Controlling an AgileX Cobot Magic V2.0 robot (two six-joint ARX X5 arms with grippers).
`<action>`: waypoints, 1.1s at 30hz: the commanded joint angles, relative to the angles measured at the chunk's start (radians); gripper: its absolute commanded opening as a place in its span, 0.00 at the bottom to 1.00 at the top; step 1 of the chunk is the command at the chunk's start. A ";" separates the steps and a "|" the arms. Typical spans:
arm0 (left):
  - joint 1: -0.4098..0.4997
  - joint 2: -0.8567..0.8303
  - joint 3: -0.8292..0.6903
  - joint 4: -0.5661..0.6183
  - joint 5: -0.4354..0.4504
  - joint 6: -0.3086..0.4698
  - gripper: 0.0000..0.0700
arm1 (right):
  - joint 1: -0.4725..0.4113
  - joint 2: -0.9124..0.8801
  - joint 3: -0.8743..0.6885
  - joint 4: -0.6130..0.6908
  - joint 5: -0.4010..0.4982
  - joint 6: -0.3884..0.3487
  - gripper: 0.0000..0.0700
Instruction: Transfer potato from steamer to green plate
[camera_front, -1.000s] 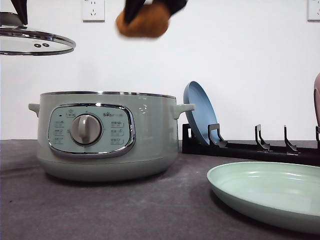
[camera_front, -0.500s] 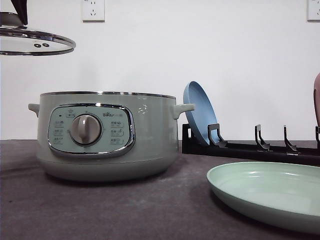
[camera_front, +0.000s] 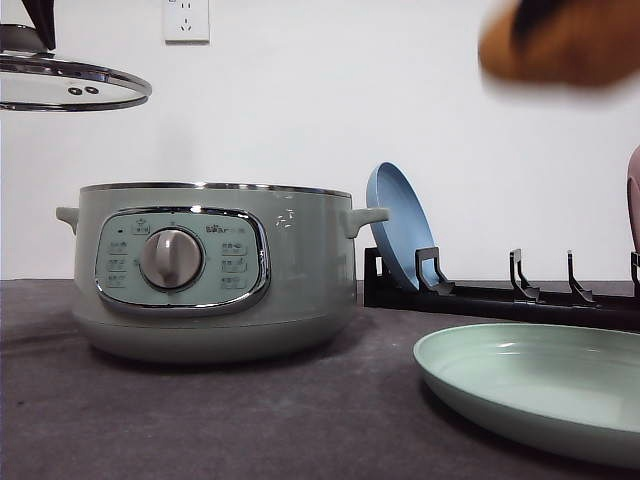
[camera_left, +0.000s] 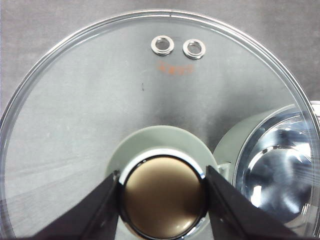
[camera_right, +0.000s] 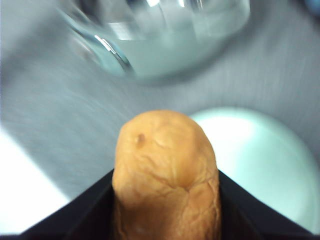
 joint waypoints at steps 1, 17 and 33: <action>0.002 -0.004 0.044 -0.006 0.003 -0.002 0.00 | -0.001 0.015 -0.067 0.051 0.005 0.080 0.33; 0.002 -0.004 0.044 0.000 0.003 -0.002 0.00 | -0.108 0.155 -0.371 0.415 0.051 0.148 0.33; 0.002 -0.004 0.044 0.000 0.004 -0.005 0.00 | -0.118 0.280 -0.371 0.491 0.049 0.129 0.34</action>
